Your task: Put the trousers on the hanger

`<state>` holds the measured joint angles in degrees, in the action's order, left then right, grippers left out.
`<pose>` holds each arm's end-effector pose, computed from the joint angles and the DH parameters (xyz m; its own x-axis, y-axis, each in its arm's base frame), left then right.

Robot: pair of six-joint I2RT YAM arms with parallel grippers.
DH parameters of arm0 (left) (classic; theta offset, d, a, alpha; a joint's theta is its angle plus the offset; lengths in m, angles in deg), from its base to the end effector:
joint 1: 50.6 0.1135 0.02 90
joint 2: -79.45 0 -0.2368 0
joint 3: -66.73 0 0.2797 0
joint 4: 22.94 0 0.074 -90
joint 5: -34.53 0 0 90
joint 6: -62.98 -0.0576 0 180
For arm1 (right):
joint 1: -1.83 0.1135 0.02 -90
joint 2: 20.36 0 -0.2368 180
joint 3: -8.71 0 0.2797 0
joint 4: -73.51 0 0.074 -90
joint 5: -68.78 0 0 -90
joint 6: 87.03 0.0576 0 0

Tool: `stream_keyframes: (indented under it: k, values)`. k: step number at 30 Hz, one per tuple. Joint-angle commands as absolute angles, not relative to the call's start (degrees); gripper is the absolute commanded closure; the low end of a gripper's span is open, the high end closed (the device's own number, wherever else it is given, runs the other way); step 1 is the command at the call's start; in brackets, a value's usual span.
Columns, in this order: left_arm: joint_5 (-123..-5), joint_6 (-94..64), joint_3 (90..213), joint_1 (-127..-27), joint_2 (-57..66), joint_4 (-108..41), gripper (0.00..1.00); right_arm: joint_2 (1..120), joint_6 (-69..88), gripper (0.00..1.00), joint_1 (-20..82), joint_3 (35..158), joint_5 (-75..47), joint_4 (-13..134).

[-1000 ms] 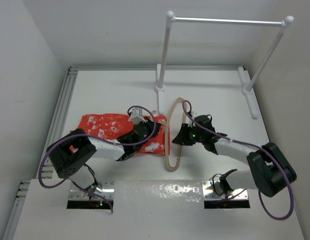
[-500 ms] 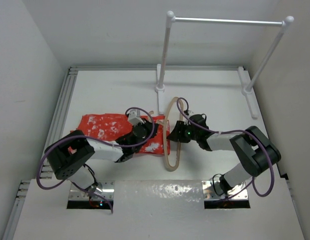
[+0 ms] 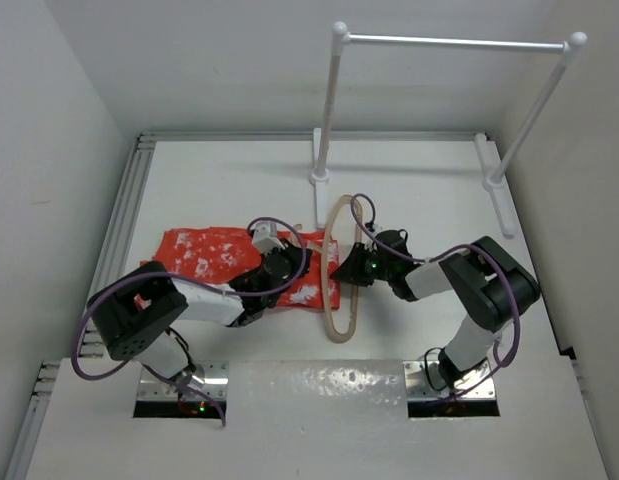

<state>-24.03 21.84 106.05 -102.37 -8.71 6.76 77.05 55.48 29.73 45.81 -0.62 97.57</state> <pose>0.2172 -0.2271 0.0992 -0.4086 -0.5197 -0.7503 0.0875 0.7960 -0.5990 0.2488 0.1547 0.0297 -0.8646 0.3826 -0.3257 -0.0046 0.6422 0.7665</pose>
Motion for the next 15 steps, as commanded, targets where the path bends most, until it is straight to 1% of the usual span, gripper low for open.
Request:
stream_keyframes:
  k: [1,4,6,10,15]
  values:
    - [-21.29,19.56,105.13,-102.55,-6.34,5.89,1.00,77.91,56.85,0.81,30.13,47.03,0.40,99.80]
    - [-20.94,19.04,104.87,-102.55,-5.54,5.02,1.00,75.54,57.11,1.00,30.13,45.89,-1.17,99.89]
    - [-20.41,18.42,104.78,-102.55,-4.84,4.23,1.00,72.82,57.02,1.00,30.22,44.83,-2.67,99.62]
    - [-18.48,15.53,103.55,-102.55,-0.46,1.42,1.00,61.25,53.87,1.00,30.13,43.52,-7.06,91.04]
    - [-17.51,14.55,100.47,-102.55,5.43,-2.09,1.00,52.08,52.02,1.00,29.96,41.85,-13.04,85.48]
